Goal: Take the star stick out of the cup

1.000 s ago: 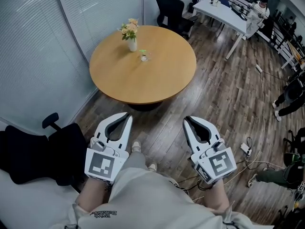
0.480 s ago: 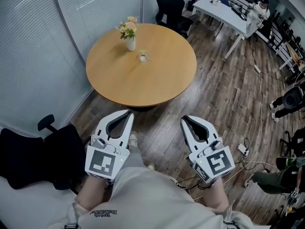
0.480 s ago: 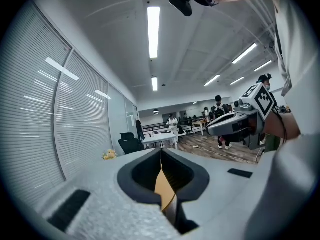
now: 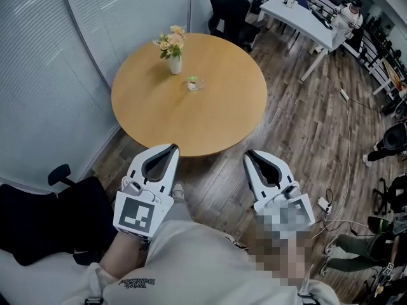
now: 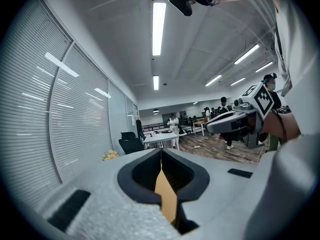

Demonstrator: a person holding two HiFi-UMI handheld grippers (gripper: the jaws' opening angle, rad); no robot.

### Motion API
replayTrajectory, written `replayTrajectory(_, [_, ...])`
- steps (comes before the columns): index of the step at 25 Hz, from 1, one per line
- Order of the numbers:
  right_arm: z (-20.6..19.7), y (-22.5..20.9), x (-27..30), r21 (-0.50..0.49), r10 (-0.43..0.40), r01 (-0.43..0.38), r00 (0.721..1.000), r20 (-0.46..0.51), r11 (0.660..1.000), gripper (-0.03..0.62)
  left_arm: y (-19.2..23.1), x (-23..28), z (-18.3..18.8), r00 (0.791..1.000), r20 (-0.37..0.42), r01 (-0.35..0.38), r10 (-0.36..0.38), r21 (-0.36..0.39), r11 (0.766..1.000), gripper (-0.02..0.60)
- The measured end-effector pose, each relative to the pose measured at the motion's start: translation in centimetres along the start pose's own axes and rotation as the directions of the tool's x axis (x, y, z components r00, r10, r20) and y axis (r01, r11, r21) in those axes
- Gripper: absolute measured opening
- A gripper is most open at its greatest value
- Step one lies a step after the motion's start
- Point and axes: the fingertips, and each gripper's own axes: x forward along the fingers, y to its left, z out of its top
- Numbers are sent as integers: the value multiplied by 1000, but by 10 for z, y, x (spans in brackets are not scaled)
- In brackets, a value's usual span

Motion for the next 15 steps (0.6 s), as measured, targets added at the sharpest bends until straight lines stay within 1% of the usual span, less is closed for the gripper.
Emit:
replayTrajectory(9, [16,-15,85,1,-5,5,1000,-20,1000,40,74,42,-5,999,-19,30,-30,-6,1000,23])
replayTrajectory(15, [28,-20,145,-13,-30,29,999,-42,999,40,128,69,-6,998,-2,66,-66,-4,998,23])
